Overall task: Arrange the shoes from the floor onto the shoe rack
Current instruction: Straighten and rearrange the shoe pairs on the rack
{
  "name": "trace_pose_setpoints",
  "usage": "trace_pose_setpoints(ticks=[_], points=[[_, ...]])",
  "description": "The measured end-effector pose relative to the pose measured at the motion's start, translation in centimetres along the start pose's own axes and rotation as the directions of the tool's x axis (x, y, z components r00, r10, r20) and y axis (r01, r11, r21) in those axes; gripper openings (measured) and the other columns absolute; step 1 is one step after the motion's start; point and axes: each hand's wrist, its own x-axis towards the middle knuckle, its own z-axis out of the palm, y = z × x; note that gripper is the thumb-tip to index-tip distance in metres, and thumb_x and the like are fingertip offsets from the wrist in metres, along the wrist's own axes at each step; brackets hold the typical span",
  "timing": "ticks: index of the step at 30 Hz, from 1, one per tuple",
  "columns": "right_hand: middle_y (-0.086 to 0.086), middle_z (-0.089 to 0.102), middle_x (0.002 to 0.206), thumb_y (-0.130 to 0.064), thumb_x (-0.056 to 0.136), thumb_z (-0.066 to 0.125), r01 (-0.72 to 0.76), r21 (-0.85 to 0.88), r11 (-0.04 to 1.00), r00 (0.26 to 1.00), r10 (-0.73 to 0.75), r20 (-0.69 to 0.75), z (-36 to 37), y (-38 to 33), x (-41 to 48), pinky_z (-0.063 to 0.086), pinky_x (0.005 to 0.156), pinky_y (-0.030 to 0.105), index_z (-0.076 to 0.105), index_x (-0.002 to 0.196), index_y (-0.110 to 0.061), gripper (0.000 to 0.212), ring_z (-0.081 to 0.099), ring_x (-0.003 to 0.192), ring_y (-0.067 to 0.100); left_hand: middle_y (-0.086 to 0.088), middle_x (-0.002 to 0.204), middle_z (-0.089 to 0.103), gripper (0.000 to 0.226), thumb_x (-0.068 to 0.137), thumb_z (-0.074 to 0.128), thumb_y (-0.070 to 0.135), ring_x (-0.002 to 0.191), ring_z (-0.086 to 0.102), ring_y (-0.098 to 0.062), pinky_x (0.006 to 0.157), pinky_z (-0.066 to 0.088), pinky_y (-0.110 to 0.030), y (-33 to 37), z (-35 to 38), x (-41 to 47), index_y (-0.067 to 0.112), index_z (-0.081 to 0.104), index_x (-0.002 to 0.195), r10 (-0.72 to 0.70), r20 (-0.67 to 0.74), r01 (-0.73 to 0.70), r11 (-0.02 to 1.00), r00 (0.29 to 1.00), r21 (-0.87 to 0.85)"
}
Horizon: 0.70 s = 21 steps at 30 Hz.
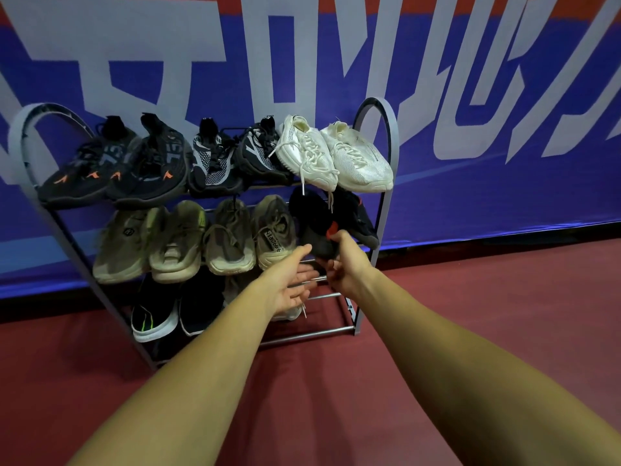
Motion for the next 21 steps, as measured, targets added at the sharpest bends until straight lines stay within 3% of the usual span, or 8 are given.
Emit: trace_pose_setpoints(ticks=[3,9,14,16,18,21], points=[[0.002,0.056,0.059,-0.034,0.087,0.053,-0.054,0.020,0.998,0.994,0.052,0.093,-0.1,-0.6,-0.9,0.026,0.035,0.016,0.055,0.082,-0.012,0.023,0.036,0.033,0.005,-0.002,0.116,0.070,0.053,0.088,0.061,0.058,0.098,0.064,-0.016,0.066,0.044,-0.024,0.4,-0.6,-0.6,0.011,0.065,0.113,0.026,0.010,-0.026,0.999,1.000,-0.029],[0.000,0.055,0.051,-0.038,0.089,0.054,-0.101,-0.045,0.994,0.974,0.108,0.200,-0.1,-1.1,-3.8,0.023,0.052,0.015,0.053,0.084,-0.009,0.029,0.037,0.040,0.005,-0.003,0.106,0.075,0.060,0.079,0.068,0.064,0.087,0.068,-0.016,0.063,0.045,-0.024,1.1,-0.9,-2.4,0.016,0.070,0.115,0.120,-0.005,-0.120,0.993,0.993,-0.020],[0.000,0.046,0.066,-0.041,0.088,0.060,-0.079,-0.096,0.992,0.964,0.101,0.248,0.1,-1.3,-5.2,0.027,0.042,0.015,0.053,0.100,-0.009,0.035,0.041,0.042,0.005,-0.006,0.090,0.076,0.038,0.080,0.073,0.053,0.079,0.071,-0.020,0.054,0.039,-0.022,2.1,-1.1,-3.9,0.023,0.069,0.103,0.257,-0.096,-0.262,0.964,0.962,-0.053],[0.001,0.053,0.068,-0.044,0.088,0.061,-0.063,-0.139,0.988,0.957,0.100,0.271,0.1,-1.3,-5.8,0.028,0.042,0.016,0.053,0.105,-0.008,0.041,0.041,0.046,0.006,-0.007,0.087,0.077,0.026,0.082,0.074,0.043,0.077,0.075,-0.021,0.051,0.037,-0.021,2.7,-1.4,-4.6,0.022,0.067,0.097,0.300,-0.120,-0.308,0.950,0.946,-0.050],[0.006,0.068,0.079,-0.047,0.088,0.063,-0.041,-0.208,0.977,0.947,0.105,0.305,0.1,-1.5,-6.4,0.030,0.046,0.017,0.057,0.105,-0.007,0.044,0.043,0.052,0.007,0.000,0.068,0.074,0.017,0.084,0.070,0.036,0.057,0.071,-0.013,0.051,0.035,-0.021,3.0,-1.8,-5.3,0.021,0.066,0.091,0.309,-0.142,-0.319,0.946,0.940,-0.058],[0.008,0.076,0.094,-0.051,0.088,0.063,-0.002,-0.309,0.951,0.948,0.100,0.302,0.1,-1.8,-6.8,0.033,0.053,0.021,0.065,0.103,-0.004,0.050,0.048,0.056,0.009,0.006,0.059,0.068,0.017,0.083,0.061,0.035,0.048,0.065,-0.009,0.049,0.033,-0.021,2.8,-3.3,-5.7,0.019,0.063,0.089,0.283,-0.145,-0.297,0.951,0.948,-0.086]])
